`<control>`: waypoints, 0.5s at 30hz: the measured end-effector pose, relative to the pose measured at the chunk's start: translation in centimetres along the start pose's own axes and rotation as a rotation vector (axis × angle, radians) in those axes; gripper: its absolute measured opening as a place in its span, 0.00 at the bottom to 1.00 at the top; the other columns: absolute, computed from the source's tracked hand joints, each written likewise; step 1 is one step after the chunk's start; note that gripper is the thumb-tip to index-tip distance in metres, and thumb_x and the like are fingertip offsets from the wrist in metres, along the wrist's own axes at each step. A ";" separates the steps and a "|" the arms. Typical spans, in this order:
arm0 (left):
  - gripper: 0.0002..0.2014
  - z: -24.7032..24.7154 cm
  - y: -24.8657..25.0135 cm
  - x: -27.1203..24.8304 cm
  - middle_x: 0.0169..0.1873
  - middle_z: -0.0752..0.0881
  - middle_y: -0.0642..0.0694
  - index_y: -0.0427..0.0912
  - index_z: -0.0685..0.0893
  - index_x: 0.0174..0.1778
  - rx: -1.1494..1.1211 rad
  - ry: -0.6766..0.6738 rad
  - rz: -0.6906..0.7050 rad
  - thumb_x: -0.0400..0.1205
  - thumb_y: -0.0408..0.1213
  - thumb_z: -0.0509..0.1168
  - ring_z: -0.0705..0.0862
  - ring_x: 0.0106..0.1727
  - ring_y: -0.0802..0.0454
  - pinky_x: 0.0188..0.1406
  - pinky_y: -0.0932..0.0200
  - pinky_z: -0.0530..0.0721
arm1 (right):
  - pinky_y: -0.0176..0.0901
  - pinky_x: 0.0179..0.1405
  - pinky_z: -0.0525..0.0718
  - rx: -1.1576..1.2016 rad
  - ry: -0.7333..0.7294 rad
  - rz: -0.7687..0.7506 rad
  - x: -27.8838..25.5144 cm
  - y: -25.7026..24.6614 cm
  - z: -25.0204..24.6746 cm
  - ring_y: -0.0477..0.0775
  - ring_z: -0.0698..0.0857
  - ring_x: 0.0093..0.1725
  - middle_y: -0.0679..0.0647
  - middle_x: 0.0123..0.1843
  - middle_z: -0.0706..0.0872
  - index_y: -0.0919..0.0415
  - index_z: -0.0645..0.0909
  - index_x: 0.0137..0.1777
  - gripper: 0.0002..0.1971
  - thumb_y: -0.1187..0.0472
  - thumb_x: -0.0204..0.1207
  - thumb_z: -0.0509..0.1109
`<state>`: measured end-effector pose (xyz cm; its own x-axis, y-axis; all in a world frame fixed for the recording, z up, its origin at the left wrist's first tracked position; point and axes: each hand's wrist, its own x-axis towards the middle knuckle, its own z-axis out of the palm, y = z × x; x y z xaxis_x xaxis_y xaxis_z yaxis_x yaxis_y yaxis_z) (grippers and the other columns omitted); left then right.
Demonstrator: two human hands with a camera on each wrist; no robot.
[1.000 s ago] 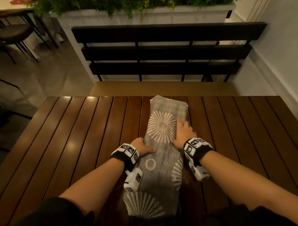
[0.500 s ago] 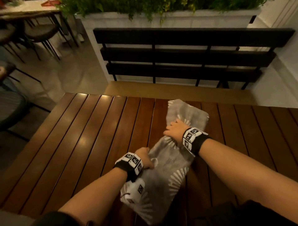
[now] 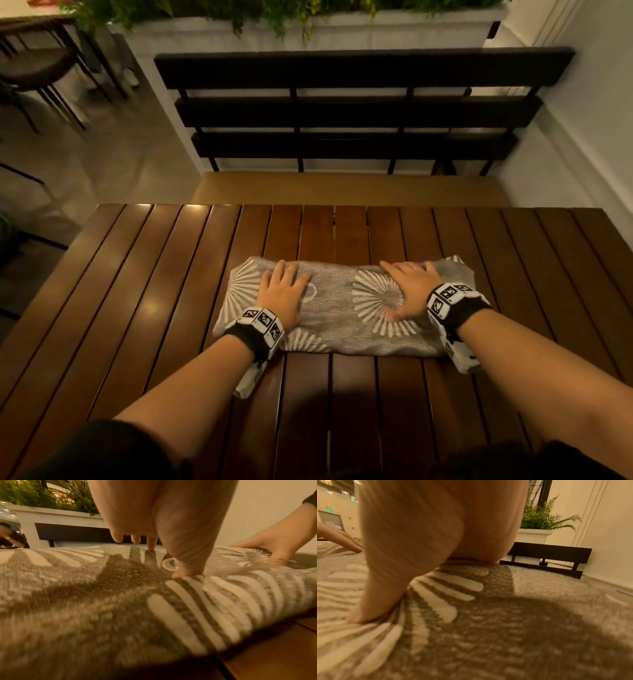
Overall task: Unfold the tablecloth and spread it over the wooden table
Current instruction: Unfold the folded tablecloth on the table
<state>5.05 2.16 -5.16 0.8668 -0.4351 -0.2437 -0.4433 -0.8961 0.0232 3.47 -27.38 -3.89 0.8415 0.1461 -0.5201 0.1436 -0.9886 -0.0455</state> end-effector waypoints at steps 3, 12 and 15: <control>0.54 -1.8 -1.2 1.4 0.85 0.42 0.45 0.58 0.41 0.83 0.004 -0.077 -0.053 0.69 0.51 0.72 0.39 0.84 0.38 0.79 0.33 0.43 | 0.66 0.78 0.47 0.052 0.014 -0.001 -0.5 0.8 -0.8 0.58 0.54 0.83 0.54 0.85 0.55 0.47 0.44 0.84 0.55 0.25 0.63 0.66; 0.38 -4.0 -6.2 2.9 0.43 0.87 0.41 0.35 0.81 0.58 -0.524 -0.271 -0.751 0.65 0.64 0.75 0.85 0.39 0.44 0.35 0.56 0.84 | 0.68 0.75 0.66 0.436 0.047 0.662 -1.6 5.4 0.0 0.73 0.64 0.78 0.65 0.83 0.55 0.54 0.44 0.83 0.66 0.21 0.53 0.70; 0.27 -4.9 -5.9 2.6 0.24 0.86 0.47 0.36 0.81 0.45 -0.586 -0.269 -0.750 0.67 0.56 0.78 0.82 0.27 0.50 0.22 0.60 0.75 | 0.63 0.72 0.72 0.513 0.035 0.795 -1.2 5.6 -1.0 0.73 0.67 0.76 0.69 0.82 0.57 0.62 0.42 0.83 0.72 0.31 0.49 0.81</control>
<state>11.03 5.87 -1.23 0.7638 0.2323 -0.6022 0.4455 -0.8649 0.2313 3.75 -33.06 -2.68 0.6102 -0.5847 -0.5345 -0.7185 -0.6928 -0.0624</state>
